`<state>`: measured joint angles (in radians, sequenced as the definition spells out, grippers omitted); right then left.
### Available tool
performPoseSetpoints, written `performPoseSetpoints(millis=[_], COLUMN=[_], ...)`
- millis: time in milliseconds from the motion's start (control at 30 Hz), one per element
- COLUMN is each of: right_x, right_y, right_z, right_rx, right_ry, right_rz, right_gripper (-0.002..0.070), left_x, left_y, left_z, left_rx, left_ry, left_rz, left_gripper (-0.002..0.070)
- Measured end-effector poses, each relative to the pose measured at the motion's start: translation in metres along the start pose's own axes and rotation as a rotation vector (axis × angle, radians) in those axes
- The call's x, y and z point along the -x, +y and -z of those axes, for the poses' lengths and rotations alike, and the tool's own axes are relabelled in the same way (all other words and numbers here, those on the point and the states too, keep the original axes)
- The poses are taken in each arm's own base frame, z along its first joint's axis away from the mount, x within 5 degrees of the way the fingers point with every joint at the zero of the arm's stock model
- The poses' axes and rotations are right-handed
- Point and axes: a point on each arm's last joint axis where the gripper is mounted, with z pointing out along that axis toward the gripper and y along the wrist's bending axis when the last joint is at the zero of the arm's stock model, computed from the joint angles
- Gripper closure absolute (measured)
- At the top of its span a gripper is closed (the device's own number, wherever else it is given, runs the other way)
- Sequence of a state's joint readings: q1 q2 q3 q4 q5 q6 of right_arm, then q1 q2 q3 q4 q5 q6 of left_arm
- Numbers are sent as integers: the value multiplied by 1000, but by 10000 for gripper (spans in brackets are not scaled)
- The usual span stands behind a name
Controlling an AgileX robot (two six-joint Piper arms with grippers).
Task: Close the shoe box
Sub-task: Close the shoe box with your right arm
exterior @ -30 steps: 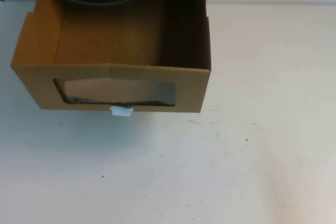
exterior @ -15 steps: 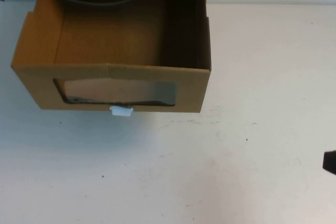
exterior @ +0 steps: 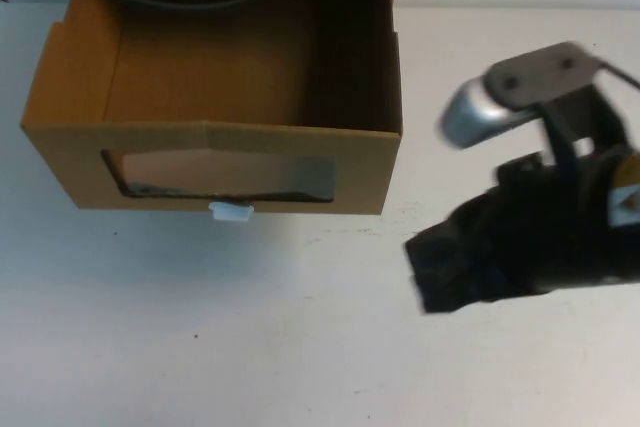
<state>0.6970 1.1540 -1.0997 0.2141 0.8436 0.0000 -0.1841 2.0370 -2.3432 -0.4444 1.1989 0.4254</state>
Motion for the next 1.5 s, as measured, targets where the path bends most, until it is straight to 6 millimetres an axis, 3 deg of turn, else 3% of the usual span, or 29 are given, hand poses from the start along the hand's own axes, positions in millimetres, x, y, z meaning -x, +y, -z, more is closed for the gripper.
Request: performPoseSetpoints(millis=[200,333,567,900,1267,1500], right_x=[13,24,40,54,67,67], right_y=[66,85,91,98,72,71], right_z=[-47,-69,-90,-110,-121,-124], right_rx=[-74,-125,-169,-186,-165,-139], right_ry=[-158,-343,-496,-507,-491,-488], right_rz=[271,325,305,295,205,203], right_gripper=[687,687,687,687,687,687], left_x=[0,0,0,0,0,0], left_y=[0,0,0,0,0,0], left_z=[0,0,0,0,0,0], left_rx=[0,0,0,0,1,1], left_ry=[0,0,0,0,-2,-2], left_rz=[0,0,0,0,3,3], left_gripper=[677,677,677,677,677,677])
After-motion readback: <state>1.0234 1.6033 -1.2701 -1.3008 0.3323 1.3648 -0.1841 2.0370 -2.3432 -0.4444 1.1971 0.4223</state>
